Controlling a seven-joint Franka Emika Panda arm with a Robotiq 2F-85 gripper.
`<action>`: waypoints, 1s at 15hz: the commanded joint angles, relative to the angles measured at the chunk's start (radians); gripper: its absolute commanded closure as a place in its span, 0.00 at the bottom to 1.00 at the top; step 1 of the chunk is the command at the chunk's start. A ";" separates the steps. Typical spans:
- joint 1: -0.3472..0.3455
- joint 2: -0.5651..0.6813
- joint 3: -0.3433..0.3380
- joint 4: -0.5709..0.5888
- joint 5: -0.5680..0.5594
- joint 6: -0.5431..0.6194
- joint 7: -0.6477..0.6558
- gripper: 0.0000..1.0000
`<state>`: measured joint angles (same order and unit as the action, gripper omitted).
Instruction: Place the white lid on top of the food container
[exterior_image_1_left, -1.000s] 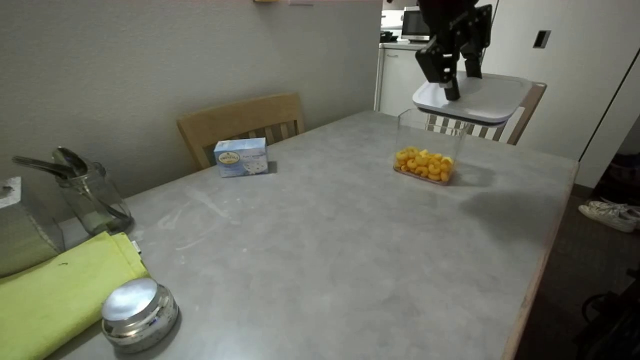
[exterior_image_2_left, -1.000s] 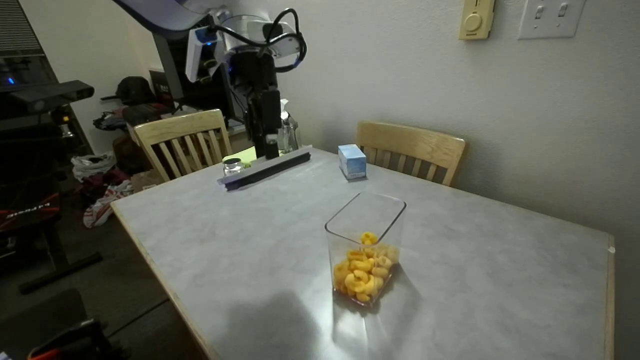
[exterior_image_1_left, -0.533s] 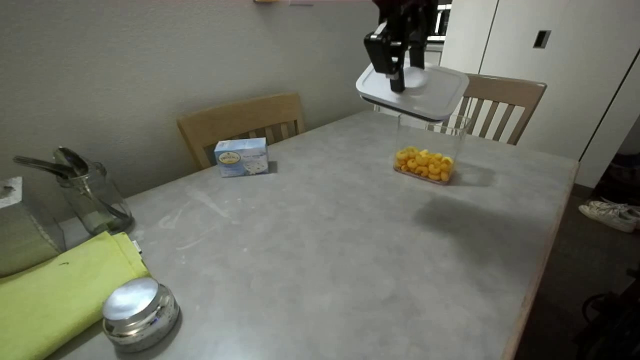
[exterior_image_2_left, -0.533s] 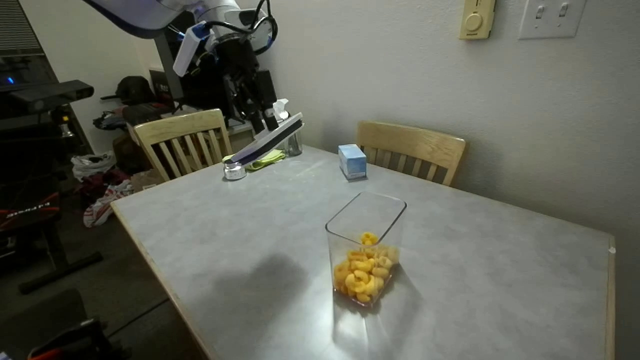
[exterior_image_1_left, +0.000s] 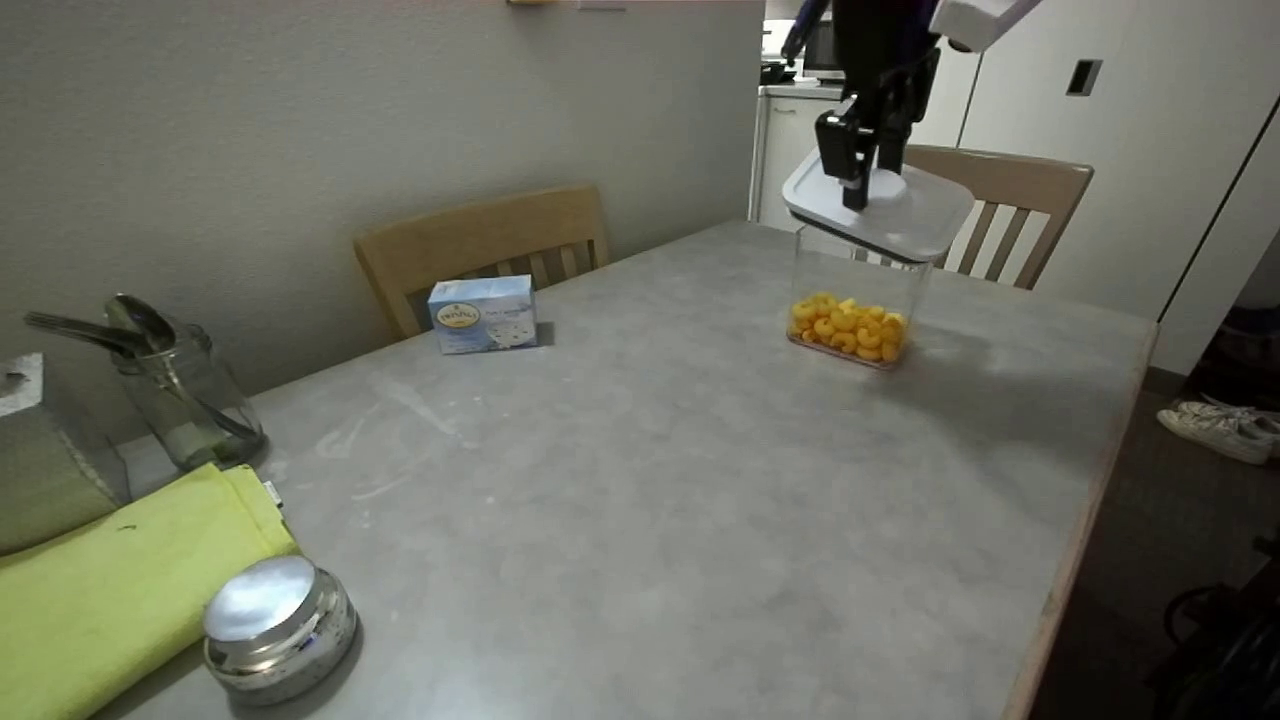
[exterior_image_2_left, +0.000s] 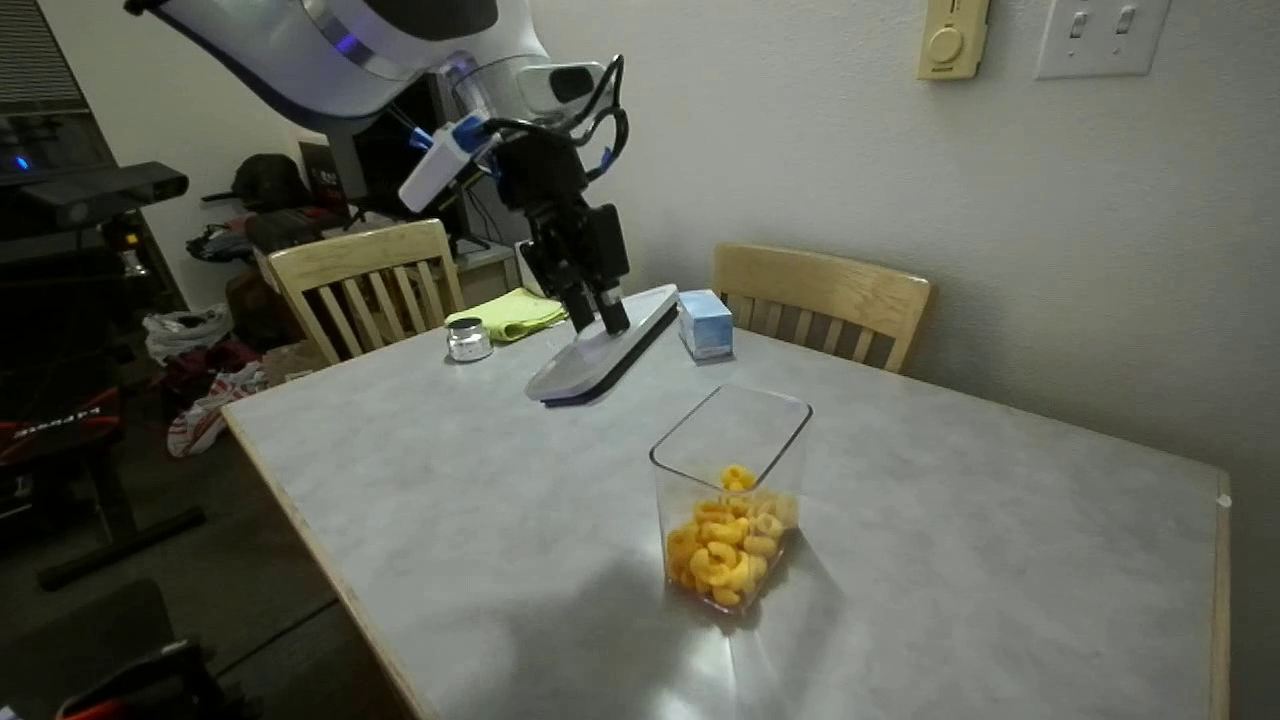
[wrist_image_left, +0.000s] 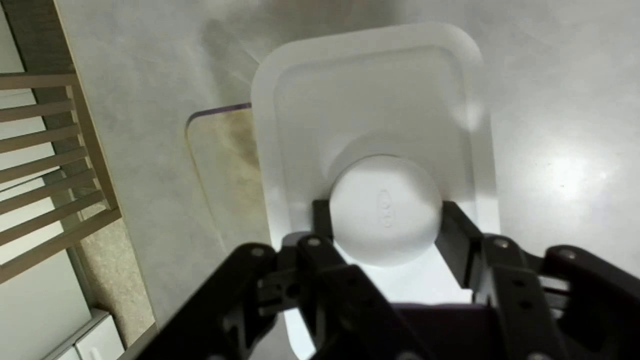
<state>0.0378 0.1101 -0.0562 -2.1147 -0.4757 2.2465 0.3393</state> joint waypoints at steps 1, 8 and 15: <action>-0.052 -0.071 -0.030 -0.082 -0.012 0.056 -0.083 0.71; -0.134 -0.098 -0.084 -0.100 0.032 0.130 -0.290 0.71; -0.195 -0.063 -0.111 -0.080 0.278 0.277 -0.649 0.71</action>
<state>-0.1314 0.0405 -0.1638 -2.1901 -0.2852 2.4502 -0.1836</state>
